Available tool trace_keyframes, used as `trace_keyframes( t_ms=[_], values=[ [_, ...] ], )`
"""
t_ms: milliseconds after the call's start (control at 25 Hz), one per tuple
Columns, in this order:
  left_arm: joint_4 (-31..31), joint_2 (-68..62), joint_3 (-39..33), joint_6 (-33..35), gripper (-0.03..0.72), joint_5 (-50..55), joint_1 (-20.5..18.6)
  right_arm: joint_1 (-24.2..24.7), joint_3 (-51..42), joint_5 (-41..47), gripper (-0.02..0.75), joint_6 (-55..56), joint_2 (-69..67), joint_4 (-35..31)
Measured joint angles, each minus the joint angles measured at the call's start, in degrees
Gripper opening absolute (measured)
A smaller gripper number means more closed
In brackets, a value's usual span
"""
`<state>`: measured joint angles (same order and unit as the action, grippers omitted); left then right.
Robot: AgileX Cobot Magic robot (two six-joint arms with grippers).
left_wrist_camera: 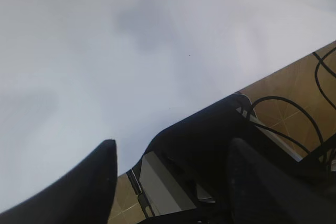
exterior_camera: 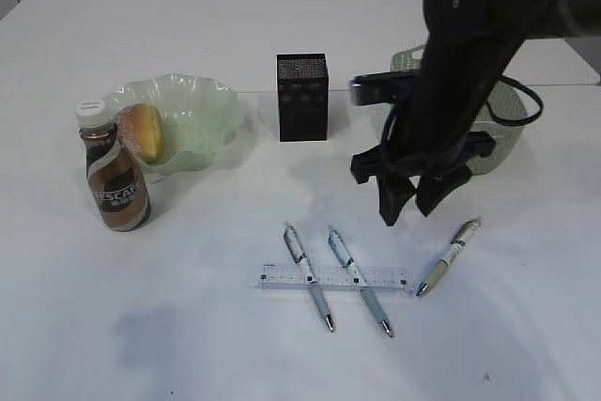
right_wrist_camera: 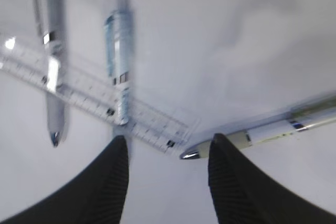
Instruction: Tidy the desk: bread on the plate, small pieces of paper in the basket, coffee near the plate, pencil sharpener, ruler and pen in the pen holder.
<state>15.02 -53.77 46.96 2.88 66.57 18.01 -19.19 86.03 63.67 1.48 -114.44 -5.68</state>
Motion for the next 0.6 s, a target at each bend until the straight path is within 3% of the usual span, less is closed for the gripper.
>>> trace_keyframes(
  t_ms=[280,600],
  values=[
    [0.00,0.00,0.00,0.00,0.466,0.00,0.00,-6.81,1.36,5.40,0.396,-15.22,0.00,0.00],
    [0.00,0.00,0.00,0.00,0.466,0.11,0.00,-7.43,1.36,5.67,0.395,-26.27,0.04,-0.11]
  ],
)
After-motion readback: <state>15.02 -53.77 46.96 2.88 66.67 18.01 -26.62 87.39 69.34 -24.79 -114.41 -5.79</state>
